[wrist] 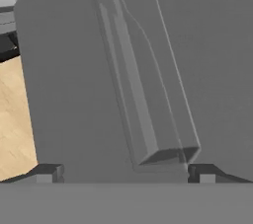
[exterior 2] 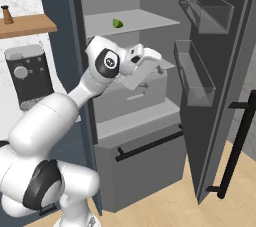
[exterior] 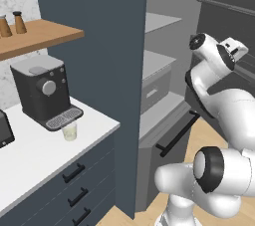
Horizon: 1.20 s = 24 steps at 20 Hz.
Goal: Grab a lemon wedge from the fridge and one ice cube from the ice bowl, and put them in the glass of lemonade.
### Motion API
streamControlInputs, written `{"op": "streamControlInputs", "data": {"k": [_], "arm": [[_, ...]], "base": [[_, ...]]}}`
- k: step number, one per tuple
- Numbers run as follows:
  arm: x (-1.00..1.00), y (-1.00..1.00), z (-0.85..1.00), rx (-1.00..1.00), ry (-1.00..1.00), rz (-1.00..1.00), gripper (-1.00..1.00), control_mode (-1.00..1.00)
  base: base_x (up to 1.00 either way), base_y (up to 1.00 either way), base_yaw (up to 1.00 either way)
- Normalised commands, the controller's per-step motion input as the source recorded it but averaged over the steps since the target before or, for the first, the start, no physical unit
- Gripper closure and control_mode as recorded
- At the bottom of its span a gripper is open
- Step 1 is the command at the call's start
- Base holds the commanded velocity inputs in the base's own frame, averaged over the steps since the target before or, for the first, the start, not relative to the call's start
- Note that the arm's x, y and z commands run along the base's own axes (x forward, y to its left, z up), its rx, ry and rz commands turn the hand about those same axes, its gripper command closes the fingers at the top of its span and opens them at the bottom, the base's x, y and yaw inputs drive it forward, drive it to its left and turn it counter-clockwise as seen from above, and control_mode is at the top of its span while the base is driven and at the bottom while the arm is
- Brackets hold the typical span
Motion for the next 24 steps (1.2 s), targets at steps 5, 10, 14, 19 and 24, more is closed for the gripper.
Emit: {"op": "streamControlInputs", "data": {"k": [5, 10, 14, 19, 24], "arm": [[0.02, -0.29, 0.00, -0.04, -0.05, 0.00, -1.00, -1.00], [0.27, -0.13, -0.06, -0.01, 0.01, 0.00, -1.00, -1.00], [0.50, 0.00, -0.31, -0.01, 0.04, 0.00, -1.00, -1.00], [0.51, -0.05, -0.34, -0.03, 0.07, 0.00, -1.00, -1.00], [0.15, -0.54, -0.03, -0.01, 0.03, 0.00, -1.00, -1.00]], "base": [[0.00, 0.00, 0.00], [0.00, 0.00, 0.00], [0.00, 0.00, 0.00], [0.00, 0.00, 0.00], [0.00, 0.00, 0.00]]}}
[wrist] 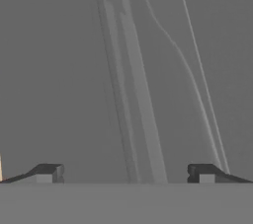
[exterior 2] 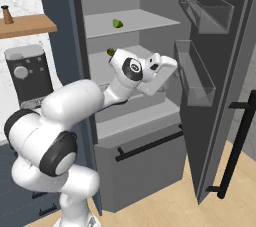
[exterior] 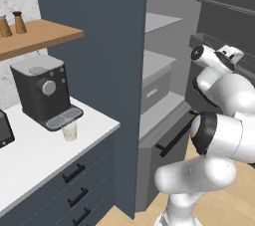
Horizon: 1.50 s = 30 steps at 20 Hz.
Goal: Grab a lemon wedge from the fridge and one ice cube from the ice bowl, and put them in the glass of lemonade.
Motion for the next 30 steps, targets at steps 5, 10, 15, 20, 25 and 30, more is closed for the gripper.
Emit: {"op": "streamControlInputs", "data": {"k": [5, 10, 15, 20, 25, 30], "arm": [[0.06, -0.77, -0.01, 0.00, 0.05, 0.00, -1.00, -1.00], [0.12, -0.73, 0.00, 0.00, 0.09, 0.00, -1.00, -1.00], [0.39, -0.90, -0.01, 0.00, 0.09, 0.00, -1.00, -1.00], [0.38, -0.92, 0.00, 0.00, 0.04, 0.00, -1.00, -1.00], [-0.49, 0.36, 0.38, 0.00, -0.10, 0.02, -1.00, -1.00], [-0.48, 0.80, 0.40, 0.00, -0.13, 0.06, -1.00, -1.00]], "base": [[0.00, 0.00, 0.00], [0.00, 0.00, 0.00], [0.00, 0.00, 0.00], [0.00, 0.00, 0.00], [0.00, 0.00, 0.00], [0.00, 0.00, 0.00]]}}
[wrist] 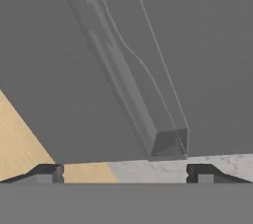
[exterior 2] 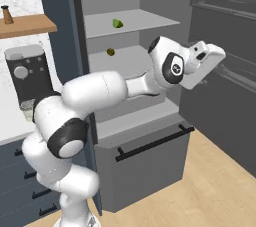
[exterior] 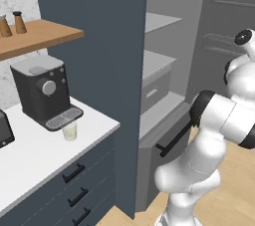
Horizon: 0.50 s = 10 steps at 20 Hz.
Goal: Grab a lemon wedge from the fridge and one ice cube from the ice bowl, and put them in the glass of lemonade.
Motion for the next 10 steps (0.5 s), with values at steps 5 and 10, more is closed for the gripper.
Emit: {"op": "streamControlInputs", "data": {"k": [5, 10], "arm": [[-0.44, 1.00, 0.03, 0.00, -0.24, 0.07, -1.00, -1.00], [-0.23, 1.00, 0.00, 0.14, -0.40, 0.06, -1.00, -1.00]], "base": [[0.00, 0.00, 0.00], [0.00, 0.00, 0.00]]}}
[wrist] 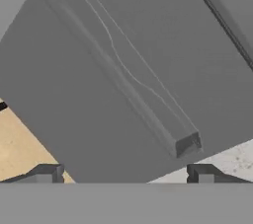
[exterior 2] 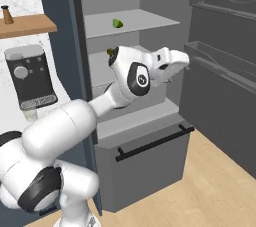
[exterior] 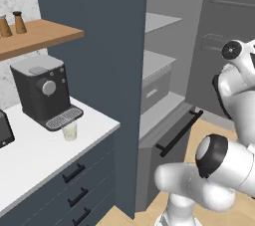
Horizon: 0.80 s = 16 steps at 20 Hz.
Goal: Grab a lemon wedge from the fridge and one ice cube from the ice bowl, and put them in the glass of lemonade.
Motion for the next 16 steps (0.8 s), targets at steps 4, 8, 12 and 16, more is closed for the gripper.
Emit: {"op": "streamControlInputs", "data": {"k": [4, 8, 12, 16], "arm": [[-0.33, 0.78, -0.04, 0.37, -0.42, 0.09, -1.00, -1.00], [-0.14, 0.59, 0.18, 0.41, -0.12, 0.09, -1.00, -1.00], [-0.20, 0.12, 0.86, 0.27, 0.29, 0.13, -1.00, -1.00], [-0.58, 0.17, 0.67, 0.28, 0.21, 0.18, -1.00, -1.00]], "base": [[0.00, 0.00, 0.00], [0.00, 0.00, 0.00], [0.00, 0.00, 0.00], [0.00, 0.00, 0.00]]}}
